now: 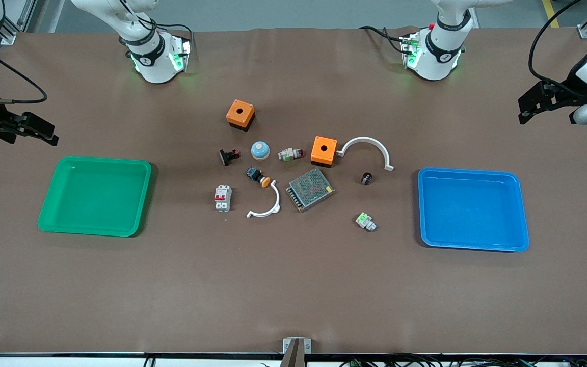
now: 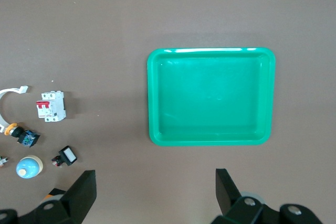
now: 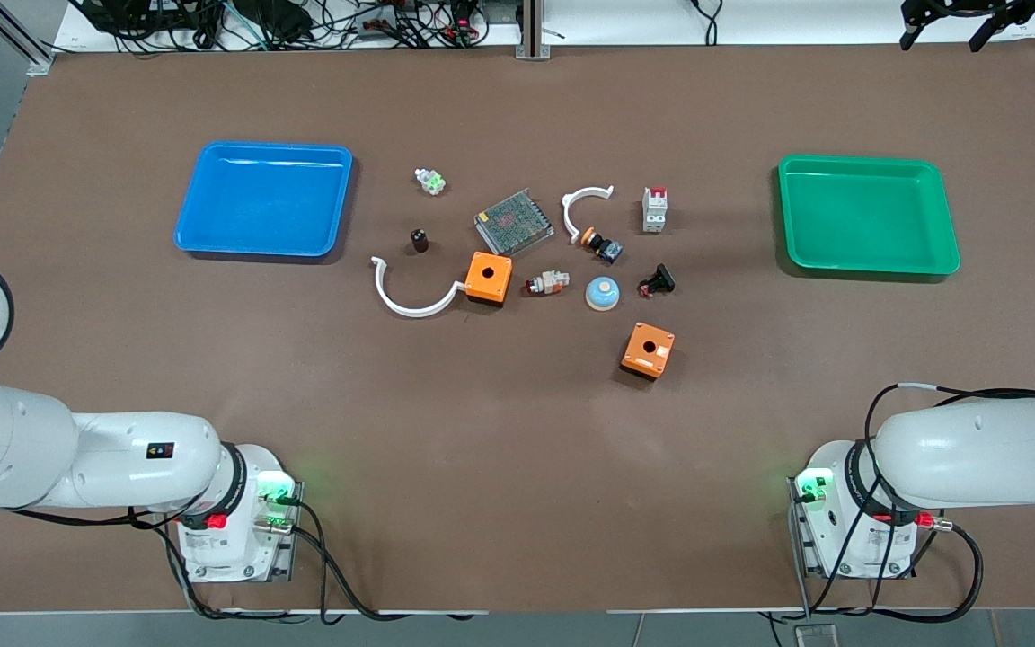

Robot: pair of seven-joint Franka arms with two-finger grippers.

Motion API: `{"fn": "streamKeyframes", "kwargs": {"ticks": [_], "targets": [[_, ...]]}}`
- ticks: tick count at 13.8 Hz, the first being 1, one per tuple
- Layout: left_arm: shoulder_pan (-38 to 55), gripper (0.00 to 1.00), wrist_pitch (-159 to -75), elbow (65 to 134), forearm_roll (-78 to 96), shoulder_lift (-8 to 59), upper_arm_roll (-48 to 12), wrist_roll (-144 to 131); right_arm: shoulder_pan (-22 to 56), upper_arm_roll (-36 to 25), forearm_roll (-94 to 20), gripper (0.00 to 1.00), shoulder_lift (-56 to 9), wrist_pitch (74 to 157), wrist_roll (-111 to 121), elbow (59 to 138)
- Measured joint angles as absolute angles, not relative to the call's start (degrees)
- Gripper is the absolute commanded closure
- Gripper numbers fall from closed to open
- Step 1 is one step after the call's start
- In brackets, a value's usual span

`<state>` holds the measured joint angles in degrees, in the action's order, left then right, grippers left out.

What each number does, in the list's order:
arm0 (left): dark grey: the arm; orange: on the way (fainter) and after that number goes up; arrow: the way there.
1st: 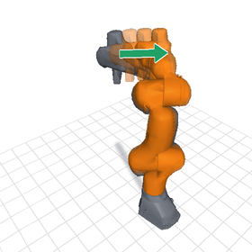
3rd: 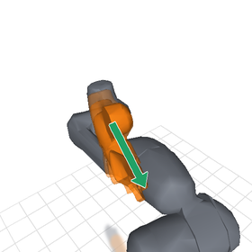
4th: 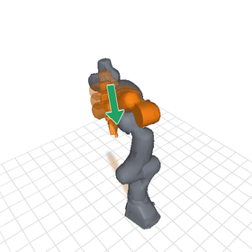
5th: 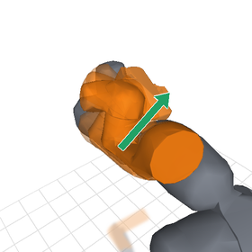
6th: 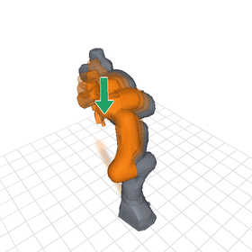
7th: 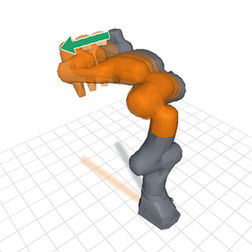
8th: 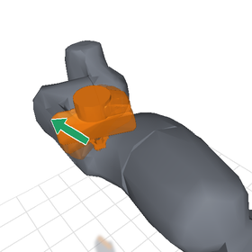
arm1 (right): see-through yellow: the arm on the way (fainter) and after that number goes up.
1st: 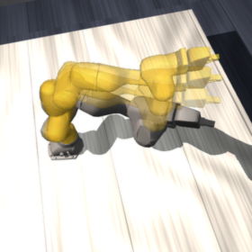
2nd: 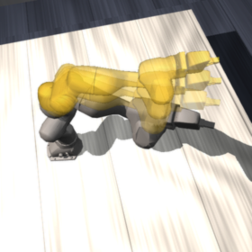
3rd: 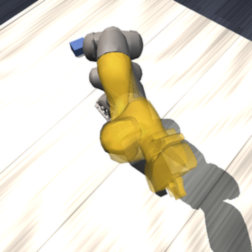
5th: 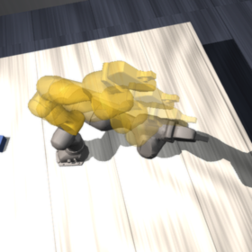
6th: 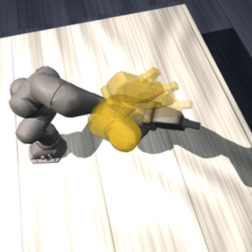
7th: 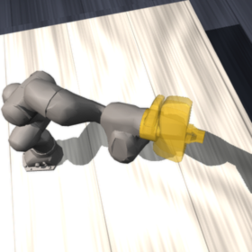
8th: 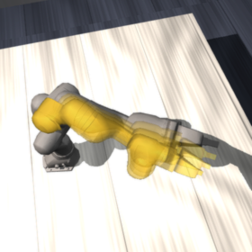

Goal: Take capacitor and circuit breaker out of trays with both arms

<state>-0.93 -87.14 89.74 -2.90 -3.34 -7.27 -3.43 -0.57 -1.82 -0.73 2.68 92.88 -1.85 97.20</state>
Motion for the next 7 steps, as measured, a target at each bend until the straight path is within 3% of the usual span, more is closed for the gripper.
{"fn": "streamKeyframes", "kwargs": {"ticks": [7], "targets": [[-0.97, 0.0, -87.14, 89.79, -2.9, -3.33, -7.26, -3.43, -0.73, -1.86, -1.07, 0.0, 3.04, 94.01, 3.62, 97.2]]}}
